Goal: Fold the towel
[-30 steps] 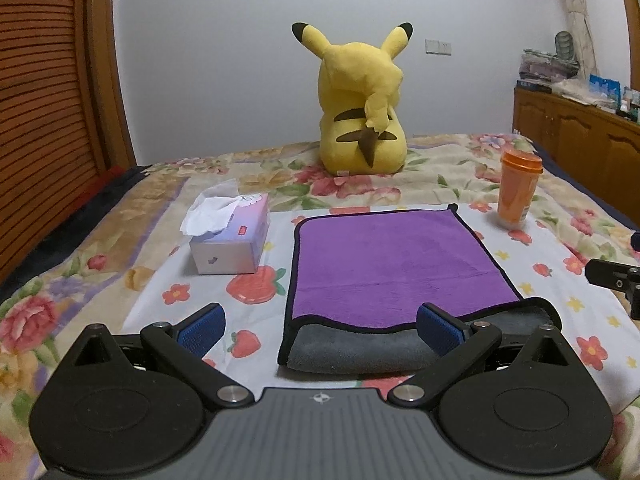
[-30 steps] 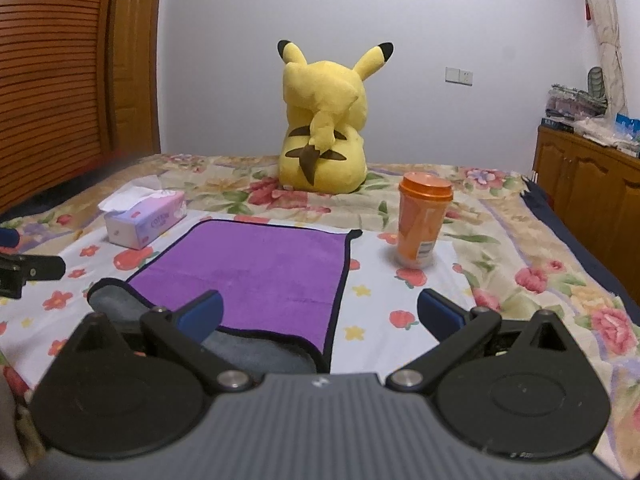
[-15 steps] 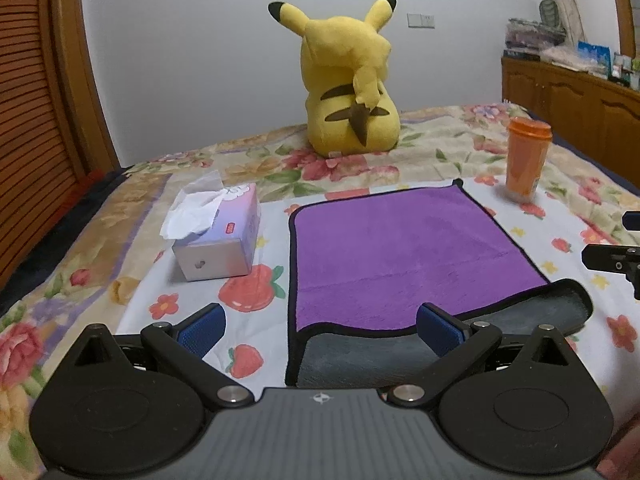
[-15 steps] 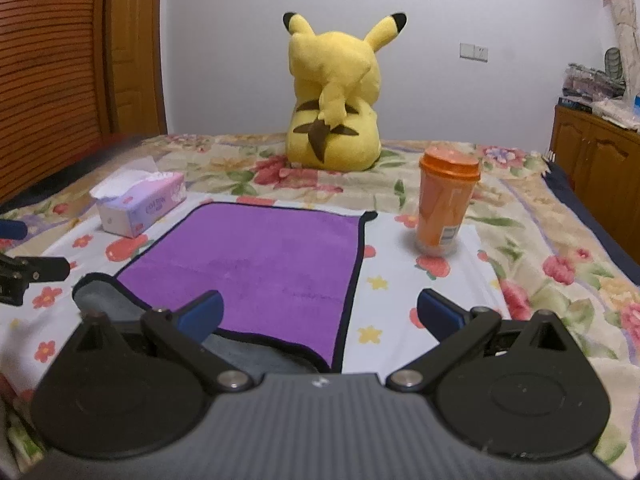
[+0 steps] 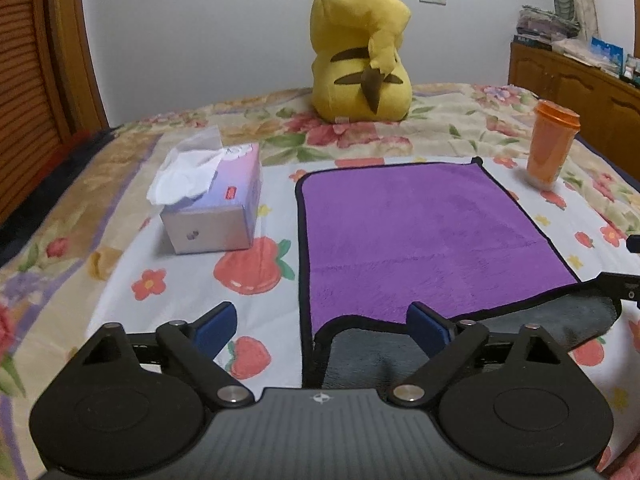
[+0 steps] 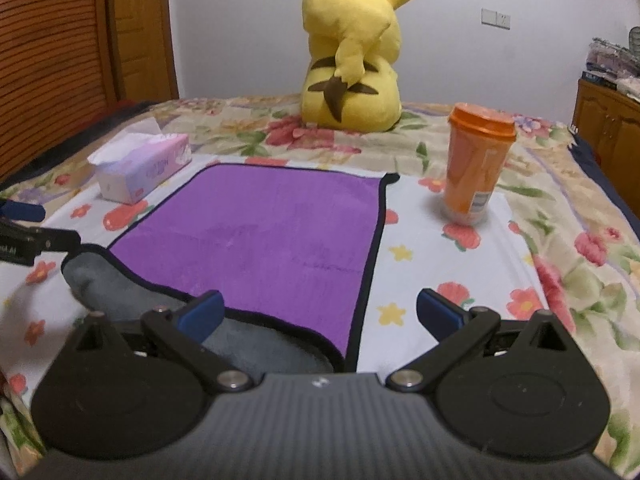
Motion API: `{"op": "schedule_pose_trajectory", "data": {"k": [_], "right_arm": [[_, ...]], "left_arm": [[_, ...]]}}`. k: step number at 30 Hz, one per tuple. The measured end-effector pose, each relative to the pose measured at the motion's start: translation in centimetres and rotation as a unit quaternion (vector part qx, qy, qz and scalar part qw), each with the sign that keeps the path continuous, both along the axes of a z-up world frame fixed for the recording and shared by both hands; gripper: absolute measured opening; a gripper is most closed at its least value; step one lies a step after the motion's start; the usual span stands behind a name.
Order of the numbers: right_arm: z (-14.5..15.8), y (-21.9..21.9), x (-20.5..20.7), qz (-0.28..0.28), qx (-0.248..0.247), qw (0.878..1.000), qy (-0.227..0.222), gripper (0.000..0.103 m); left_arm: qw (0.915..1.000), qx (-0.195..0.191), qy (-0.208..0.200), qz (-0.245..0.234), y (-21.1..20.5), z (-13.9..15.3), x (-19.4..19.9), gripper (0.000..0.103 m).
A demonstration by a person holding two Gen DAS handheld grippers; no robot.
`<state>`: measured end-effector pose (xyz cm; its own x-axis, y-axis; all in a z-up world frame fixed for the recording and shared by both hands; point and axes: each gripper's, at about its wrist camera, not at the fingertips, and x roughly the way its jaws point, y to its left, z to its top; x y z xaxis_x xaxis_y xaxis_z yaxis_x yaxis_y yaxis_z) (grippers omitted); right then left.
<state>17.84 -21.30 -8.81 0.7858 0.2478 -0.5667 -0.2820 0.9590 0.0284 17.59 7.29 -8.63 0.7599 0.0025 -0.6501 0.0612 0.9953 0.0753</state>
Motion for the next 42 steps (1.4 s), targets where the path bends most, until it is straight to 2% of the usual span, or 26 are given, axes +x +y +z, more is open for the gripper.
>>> {"op": "schedule_pose_trajectory", "data": {"k": [2,3,6,16,22,27,30,33,36,37,39,40,41,42], "right_arm": [[-0.3,0.0,0.3,0.005,-0.001,1.000,0.012,0.090],[-0.5,0.0,0.5,0.009,0.001,1.000,0.018,0.088],[-1.0,0.1,0.8,0.013,0.002,0.999,0.032,0.088],[-2.3,-0.1,2.0,0.017,0.006,0.997,0.077,0.087],[-2.7,-0.5,2.4,0.018,0.026,0.994,0.100,0.080],[-2.7,-0.7,2.5,0.023,0.035,0.993,0.111,0.070],[-2.6,-0.7,2.6,0.028,0.039,0.992,0.117,0.061],[-2.6,-0.7,2.7,0.033,0.036,0.991,0.121,0.047],[-2.5,-0.7,2.7,0.036,0.033,0.991,0.121,0.026],[-2.5,-0.7,2.7,0.037,0.031,0.992,0.120,0.022],[-2.4,-0.8,2.7,0.040,0.034,0.991,0.119,0.020],[-2.4,-0.9,2.7,0.042,0.037,0.991,0.119,0.016],[-2.4,-0.9,2.8,0.043,0.037,0.991,0.118,0.008],[-2.3,-0.9,2.8,0.044,0.036,0.992,0.116,0.008]], "left_arm": [[0.9999,-0.008,0.011,-0.004,0.2,-0.4,0.4,0.089],[0.9998,-0.011,0.017,-0.007,0.3,-0.6,0.6,0.085],[0.9991,-0.013,0.035,-0.019,0.2,-1.4,1.2,0.073],[0.9963,-0.021,0.078,-0.027,0.6,-3.2,2.4,0.061],[0.9952,-0.025,0.087,-0.036,0.3,-3.3,2.2,0.047],[0.9947,-0.027,0.089,-0.043,0.1,-3.3,2.1,0.039],[0.9945,-0.027,0.090,-0.046,0.1,-3.4,2.1,0.032],[0.9942,-0.029,0.090,-0.051,0.0,-3.3,2.0,0.021],[0.9941,-0.029,0.086,-0.059,-0.2,-3.1,1.9,0.012],[0.9942,-0.028,0.083,-0.061,-0.3,-3.0,1.8,0.010],[0.9944,-0.028,0.077,-0.066,-0.5,-2.7,1.6,0.010],[0.9945,-0.028,0.075,-0.067,-0.5,-2.6,1.6,0.009],[0.9946,-0.029,0.072,-0.069,-0.6,-2.4,1.5,0.009],[0.9947,-0.029,0.069,-0.070,-0.6,-2.3,1.5,0.009]]}}
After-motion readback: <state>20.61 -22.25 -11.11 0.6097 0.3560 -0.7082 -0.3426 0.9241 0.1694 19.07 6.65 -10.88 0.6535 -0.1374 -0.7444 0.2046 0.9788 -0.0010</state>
